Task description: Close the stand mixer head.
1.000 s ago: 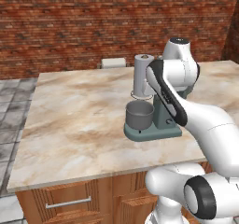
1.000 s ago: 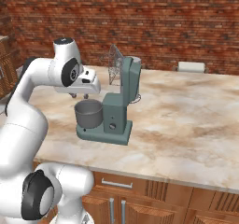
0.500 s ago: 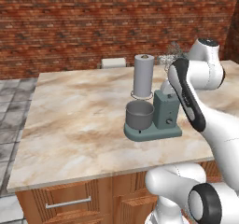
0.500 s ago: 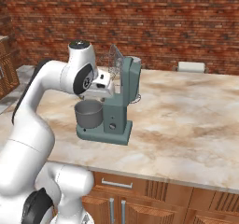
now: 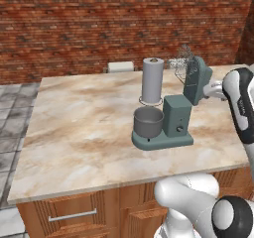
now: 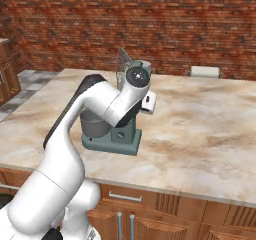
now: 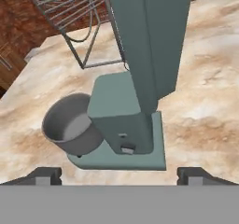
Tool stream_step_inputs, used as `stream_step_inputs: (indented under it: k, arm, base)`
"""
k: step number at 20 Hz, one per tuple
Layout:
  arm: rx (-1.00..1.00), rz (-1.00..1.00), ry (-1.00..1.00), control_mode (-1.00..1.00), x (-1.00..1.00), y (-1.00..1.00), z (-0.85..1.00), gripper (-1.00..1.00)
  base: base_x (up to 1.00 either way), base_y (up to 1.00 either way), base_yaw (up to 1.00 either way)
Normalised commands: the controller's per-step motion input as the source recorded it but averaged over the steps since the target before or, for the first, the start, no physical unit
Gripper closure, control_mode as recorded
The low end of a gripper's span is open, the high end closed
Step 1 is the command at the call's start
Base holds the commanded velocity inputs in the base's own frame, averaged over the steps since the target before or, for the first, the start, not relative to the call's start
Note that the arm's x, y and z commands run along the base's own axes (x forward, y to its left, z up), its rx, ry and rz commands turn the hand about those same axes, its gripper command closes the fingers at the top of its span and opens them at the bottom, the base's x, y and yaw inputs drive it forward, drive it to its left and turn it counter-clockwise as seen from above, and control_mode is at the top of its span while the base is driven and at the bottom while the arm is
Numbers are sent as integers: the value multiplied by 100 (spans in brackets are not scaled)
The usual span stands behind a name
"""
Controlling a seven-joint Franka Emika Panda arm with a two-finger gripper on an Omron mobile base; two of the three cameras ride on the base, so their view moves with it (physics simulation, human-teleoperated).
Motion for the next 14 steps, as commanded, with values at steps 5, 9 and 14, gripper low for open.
stream_step_inputs:
  k: [5, 9, 14]
  arm:
    - [6, 4, -14, -100, 40, -53, 38, -100]
    - [1, 7, -18, -100, 49, -5, 41, -100]
    - [-6, 17, -34, -100, 61, 40, 1, -100]
  base:
    - [0, 0, 0]
    - [0, 0, 0]
    - [0, 0, 0]
